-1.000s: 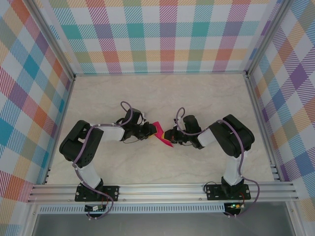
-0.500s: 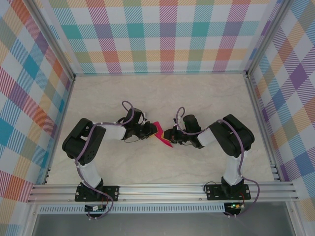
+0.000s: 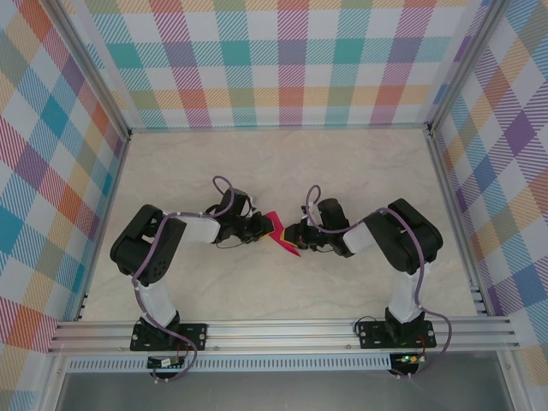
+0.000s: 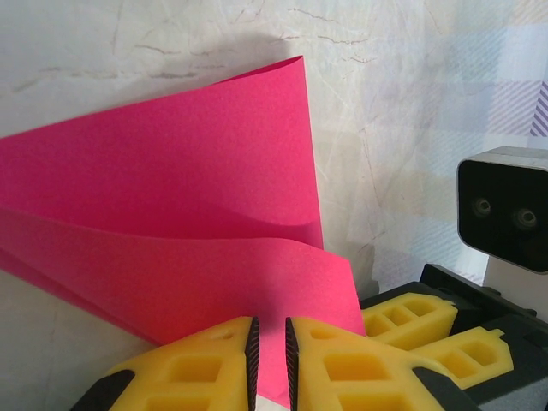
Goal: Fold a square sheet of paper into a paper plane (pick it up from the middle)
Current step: Fold the wing for the fifth time at the center of the table.
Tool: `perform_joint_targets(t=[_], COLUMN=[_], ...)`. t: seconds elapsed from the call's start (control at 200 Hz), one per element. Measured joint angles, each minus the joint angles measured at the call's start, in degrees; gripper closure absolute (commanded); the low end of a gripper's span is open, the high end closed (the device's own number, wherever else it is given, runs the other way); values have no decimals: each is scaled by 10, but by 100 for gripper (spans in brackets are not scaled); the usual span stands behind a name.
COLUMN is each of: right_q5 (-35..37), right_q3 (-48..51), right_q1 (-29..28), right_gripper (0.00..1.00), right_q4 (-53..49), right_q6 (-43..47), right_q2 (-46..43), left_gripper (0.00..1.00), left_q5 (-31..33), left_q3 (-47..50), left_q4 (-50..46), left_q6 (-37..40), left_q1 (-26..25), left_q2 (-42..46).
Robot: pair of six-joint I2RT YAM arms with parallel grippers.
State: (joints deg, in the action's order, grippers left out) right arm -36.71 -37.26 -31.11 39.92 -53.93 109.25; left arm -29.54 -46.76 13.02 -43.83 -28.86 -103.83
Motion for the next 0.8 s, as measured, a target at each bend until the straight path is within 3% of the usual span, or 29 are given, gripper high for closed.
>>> perform_joint_targets(t=[0.135,0.31,0.8], right_q5=[-1,-7,9], right_q3=[-5,-28,-46], right_q1=[0,0,3], right_gripper=[85,77,71], right_q4=[-12,-60,-219], right_q6=[3,19,85], right_q2=[0,-5,-84], left_gripper=[82,83,84], left_q5=[3,6,7], left_q3=[-2,-12,-18], left_q4=[-8,-20,-30], left_q6=[0,2,11], left_q1=[0,0,0], left_q2=[-1,-7,-10])
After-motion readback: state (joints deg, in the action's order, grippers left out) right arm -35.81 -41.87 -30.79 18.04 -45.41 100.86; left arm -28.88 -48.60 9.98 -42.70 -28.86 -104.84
